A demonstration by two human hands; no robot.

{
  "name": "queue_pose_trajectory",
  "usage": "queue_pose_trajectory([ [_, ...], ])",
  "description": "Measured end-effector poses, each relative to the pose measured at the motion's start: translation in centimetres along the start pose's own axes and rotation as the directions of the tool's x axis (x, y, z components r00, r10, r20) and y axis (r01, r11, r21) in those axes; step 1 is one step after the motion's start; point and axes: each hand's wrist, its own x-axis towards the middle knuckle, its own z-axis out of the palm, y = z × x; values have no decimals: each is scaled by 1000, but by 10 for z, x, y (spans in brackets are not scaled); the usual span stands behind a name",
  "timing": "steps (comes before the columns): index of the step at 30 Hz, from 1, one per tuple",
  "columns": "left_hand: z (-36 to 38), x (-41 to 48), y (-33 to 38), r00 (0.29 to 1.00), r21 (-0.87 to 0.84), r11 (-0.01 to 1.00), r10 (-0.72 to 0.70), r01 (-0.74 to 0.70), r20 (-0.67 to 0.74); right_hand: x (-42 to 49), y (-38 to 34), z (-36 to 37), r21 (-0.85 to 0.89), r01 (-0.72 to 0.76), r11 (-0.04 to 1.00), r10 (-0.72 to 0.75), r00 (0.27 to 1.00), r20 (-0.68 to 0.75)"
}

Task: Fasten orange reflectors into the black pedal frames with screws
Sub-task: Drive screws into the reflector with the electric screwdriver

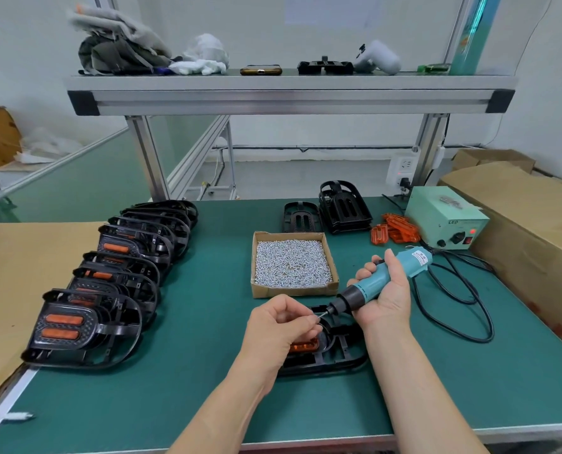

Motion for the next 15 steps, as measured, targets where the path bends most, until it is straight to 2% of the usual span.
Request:
queue_pose_trajectory([
  [9,5,-5,0,1000,-46,999,1,-2,-9,-2,-1,0,0,17,1000,-17,1000,-5],
  [15,10,-8,-2,997,17,999,53,-52,-55,-6,0,3,-9,34,999,-34,999,-25],
])
